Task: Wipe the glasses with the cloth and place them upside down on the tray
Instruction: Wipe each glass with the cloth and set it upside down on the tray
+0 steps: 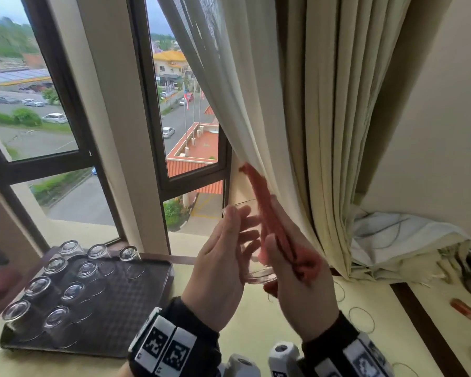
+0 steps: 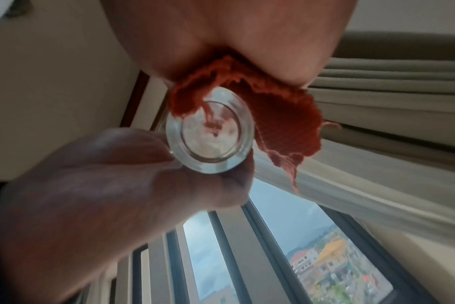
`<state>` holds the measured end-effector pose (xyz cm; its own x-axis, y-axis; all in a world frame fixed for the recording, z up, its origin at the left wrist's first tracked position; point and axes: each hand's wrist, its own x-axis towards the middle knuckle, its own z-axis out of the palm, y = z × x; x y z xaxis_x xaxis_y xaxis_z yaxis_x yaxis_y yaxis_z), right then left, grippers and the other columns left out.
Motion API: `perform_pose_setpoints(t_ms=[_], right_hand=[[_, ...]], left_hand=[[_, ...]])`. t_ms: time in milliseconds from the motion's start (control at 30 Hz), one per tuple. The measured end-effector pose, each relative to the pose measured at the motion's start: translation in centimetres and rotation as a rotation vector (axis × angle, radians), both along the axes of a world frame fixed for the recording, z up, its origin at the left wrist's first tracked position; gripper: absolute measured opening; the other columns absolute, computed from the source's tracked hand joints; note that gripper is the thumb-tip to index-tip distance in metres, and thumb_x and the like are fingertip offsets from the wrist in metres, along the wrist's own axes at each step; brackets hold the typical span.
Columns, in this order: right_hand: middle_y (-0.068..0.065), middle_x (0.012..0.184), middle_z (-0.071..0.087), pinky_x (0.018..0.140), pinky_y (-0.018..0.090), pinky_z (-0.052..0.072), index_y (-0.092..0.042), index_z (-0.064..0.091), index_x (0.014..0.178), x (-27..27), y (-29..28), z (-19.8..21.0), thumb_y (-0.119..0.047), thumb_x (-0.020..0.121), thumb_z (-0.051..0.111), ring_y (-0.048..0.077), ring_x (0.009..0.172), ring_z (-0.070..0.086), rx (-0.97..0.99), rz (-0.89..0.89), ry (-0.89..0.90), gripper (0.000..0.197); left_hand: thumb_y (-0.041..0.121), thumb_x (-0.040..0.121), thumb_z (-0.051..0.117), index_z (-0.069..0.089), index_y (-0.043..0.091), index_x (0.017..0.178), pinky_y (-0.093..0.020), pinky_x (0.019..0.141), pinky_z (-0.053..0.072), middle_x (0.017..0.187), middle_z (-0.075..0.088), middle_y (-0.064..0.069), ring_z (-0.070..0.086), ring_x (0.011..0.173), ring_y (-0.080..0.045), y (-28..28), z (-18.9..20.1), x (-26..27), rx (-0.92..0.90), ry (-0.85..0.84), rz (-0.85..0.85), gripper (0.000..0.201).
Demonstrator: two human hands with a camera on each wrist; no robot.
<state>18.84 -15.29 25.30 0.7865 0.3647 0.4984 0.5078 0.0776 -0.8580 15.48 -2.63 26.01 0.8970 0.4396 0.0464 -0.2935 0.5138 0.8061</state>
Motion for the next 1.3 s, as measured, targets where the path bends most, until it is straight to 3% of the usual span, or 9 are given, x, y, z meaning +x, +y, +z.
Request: perform_pose_setpoints(t_ms=[100,267,400,467,600,800,933,1133,1300], right_hand=[[-0.012,0.138,0.065,0.056,0.037,0.062,-0.051,0.052,0.149,0.2,0.3,1.4,-0.039,0.104,0.054,0.006,0.077,0.065,-0.065,0.013,-0.126,0.046],[-0.009,0.175,0.021,0.083,0.058,0.064,-0.027,0.045,0.159,-0.7,-0.5,-2.3,-0.024,0.108,0.046,0.030,0.147,0.049,-0.253,0.020,-0.502,0.051],[-0.016,0.158,0.050,0.063,0.031,0.063,-0.054,0.043,0.152,-1.4,0.1,-2.7,-0.034,0.102,0.053,0.014,0.120,0.068,-0.129,0.019,-0.145,0.055],[-0.008,0.108,0.074,0.052,0.025,0.057,-0.056,0.053,0.146,-0.9,0.9,-1.1,-0.043,0.102,0.057,0.012,0.076,0.066,-0.004,0.039,0.110,0.046],[-0.014,0.094,0.070,0.052,0.026,0.056,-0.059,0.056,0.140,0.2,1.9,1.4,-0.044,0.104,0.056,0.007,0.062,0.057,-0.005,0.063,0.042,0.039],[-0.004,0.170,0.034,0.123,0.042,0.037,-0.028,0.050,0.155,-1.0,1.8,-2.5,-0.028,0.108,0.048,0.027,0.158,0.030,-0.230,0.066,-0.521,0.047],[-0.012,0.169,0.035,0.086,0.064,0.061,-0.039,0.046,0.156,-2.2,1.4,-4.3,-0.036,0.107,0.053,0.032,0.146,0.050,-0.188,0.077,-0.273,0.050],[-0.003,0.123,0.056,0.047,0.024,0.053,-0.059,0.056,0.142,-0.7,3.7,0.4,-0.042,0.099,0.060,0.002,0.063,0.063,0.048,0.149,0.112,0.046],[-0.018,0.165,0.039,0.069,0.046,0.066,-0.048,0.046,0.154,-1.4,4.4,-0.7,-0.032,0.106,0.057,0.027,0.122,0.067,-0.047,0.114,-0.129,0.051]], left_hand=[[0.058,0.101,0.053,0.065,0.005,0.143,-0.063,0.119,0.040,0.144,0.060,-0.032,0.053,0.138,-0.052,-0.1,0.2,0.1,-0.029,-0.017,-0.024,0.069],[0.041,0.109,0.048,0.071,0.004,0.132,-0.048,0.103,0.051,0.126,0.076,-0.019,0.067,0.121,-0.038,1.9,1.3,-0.1,-0.053,0.000,-0.024,0.049],[0.059,0.100,0.054,0.064,-0.001,0.138,-0.049,0.108,0.051,0.127,0.072,-0.023,0.066,0.117,-0.035,2.4,1.6,-0.4,0.058,-0.004,-0.009,0.072],[0.061,0.101,0.052,0.060,-0.004,0.142,-0.044,0.102,0.054,0.123,0.069,-0.022,0.065,0.108,-0.029,2.0,1.5,-0.6,0.071,-0.012,-0.032,0.077],[0.061,0.103,0.056,0.058,-0.004,0.145,-0.057,0.120,0.042,0.143,0.061,-0.030,0.058,0.129,-0.050,1.6,1.0,-0.4,-0.013,-0.010,-0.034,0.077],[0.070,0.077,0.059,0.078,0.011,0.113,-0.040,0.090,0.058,0.106,0.080,-0.014,0.077,0.090,-0.025,3.4,1.9,-0.5,-0.127,0.056,-0.049,0.072],[0.089,0.065,0.067,0.073,0.012,0.120,-0.035,0.070,0.062,0.096,0.079,-0.011,0.078,0.081,-0.024,4.5,1.6,-0.1,0.045,0.148,-0.033,0.095],[0.071,0.076,0.083,0.056,0.005,0.142,-0.034,0.073,0.053,0.111,0.053,-0.017,0.059,0.082,-0.022,3.7,0.3,0.7,-0.010,0.147,0.036,0.097],[0.068,0.100,0.060,0.060,0.007,0.142,-0.049,0.100,0.055,0.135,0.069,-0.025,0.067,0.117,-0.044,3.9,0.6,0.2,0.035,0.171,-0.001,0.075]])
